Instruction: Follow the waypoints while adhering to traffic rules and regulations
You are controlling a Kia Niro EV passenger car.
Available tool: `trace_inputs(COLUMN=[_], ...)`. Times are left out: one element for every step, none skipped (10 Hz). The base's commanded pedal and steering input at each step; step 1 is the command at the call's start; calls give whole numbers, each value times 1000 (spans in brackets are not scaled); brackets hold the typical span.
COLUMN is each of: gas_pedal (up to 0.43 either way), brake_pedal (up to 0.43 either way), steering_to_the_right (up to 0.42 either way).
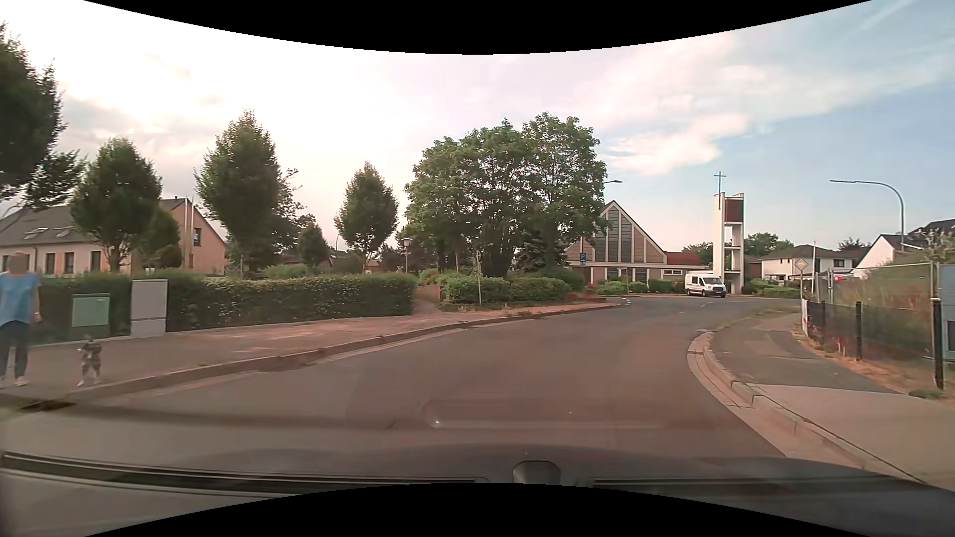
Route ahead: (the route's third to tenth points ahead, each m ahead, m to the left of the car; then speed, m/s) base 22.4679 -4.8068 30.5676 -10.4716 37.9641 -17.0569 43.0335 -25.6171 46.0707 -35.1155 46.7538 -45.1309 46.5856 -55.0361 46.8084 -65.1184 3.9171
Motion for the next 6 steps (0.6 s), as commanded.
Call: trace_inputs(gas_pedal=[138,138,138,138,138,138], brake_pedal=[0,0,0,0,0,0], steering_to_the_right=[166,121,80,62,67,86])
